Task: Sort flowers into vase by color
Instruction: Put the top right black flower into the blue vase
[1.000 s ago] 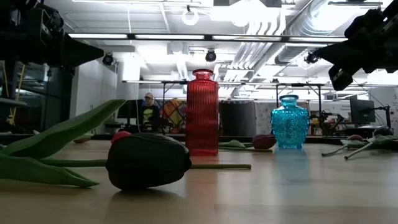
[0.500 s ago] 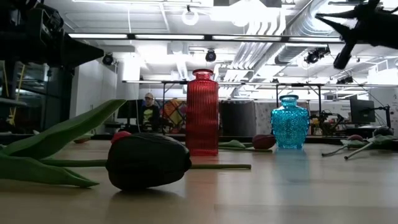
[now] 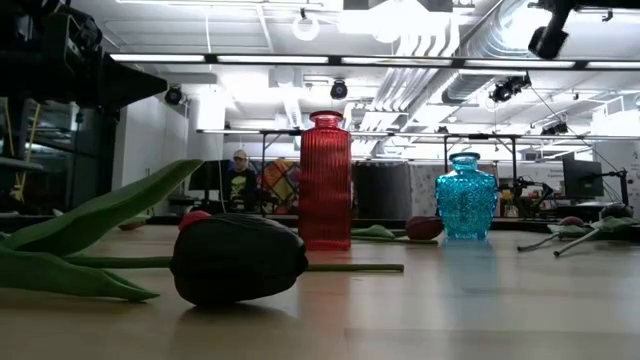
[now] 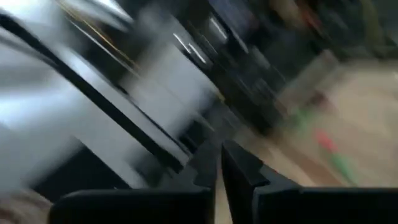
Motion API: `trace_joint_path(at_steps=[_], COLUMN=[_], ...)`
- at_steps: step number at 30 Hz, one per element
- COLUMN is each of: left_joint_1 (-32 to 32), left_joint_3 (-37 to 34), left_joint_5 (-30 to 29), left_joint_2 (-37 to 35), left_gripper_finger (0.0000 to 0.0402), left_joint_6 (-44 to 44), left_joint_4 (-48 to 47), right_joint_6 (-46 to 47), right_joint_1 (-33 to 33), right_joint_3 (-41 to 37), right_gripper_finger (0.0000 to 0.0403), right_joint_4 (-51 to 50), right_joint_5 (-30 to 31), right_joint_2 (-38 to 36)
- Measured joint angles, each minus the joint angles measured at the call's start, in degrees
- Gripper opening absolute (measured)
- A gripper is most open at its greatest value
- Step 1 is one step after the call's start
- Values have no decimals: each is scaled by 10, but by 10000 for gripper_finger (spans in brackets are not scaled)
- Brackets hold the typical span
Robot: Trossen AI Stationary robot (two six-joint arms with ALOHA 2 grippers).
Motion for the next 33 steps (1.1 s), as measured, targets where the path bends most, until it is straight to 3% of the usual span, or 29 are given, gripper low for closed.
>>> trace_joint_path(at_steps=[6, 9, 12, 14, 21, 29, 33], left_joint_1=[0, 0, 0, 0, 0, 0, 0], left_joint_3=[0, 0, 0, 0, 0, 0, 0], left_joint_5=[0, 0, 0, 0, 0, 0, 0], left_joint_2=[0, 0, 0, 0, 0, 0, 0], left_gripper_finger=[0, 0, 0, 0, 0, 0, 0], left_joint_6=[0, 0, 0, 0, 0, 0, 0], left_joint_4=[0, 0, 0, 0, 0, 0, 0], right_joint_6=[63, 158, 324, 412, 581, 741, 781], right_joint_1=[0, 0, 0, 1, 20, 18, 18], right_joint_3=[147, 173, 169, 155, 83, 27, -5], right_gripper_finger=[100, 145, 180, 193, 199, 199, 199], right_joint_4=[-316, -410, -475, -494, -487, -469, -449], right_joint_5=[-1, -1, -4, -23, -52, 49, 62], right_joint_2=[161, 237, 303, 339, 427, 446, 446])
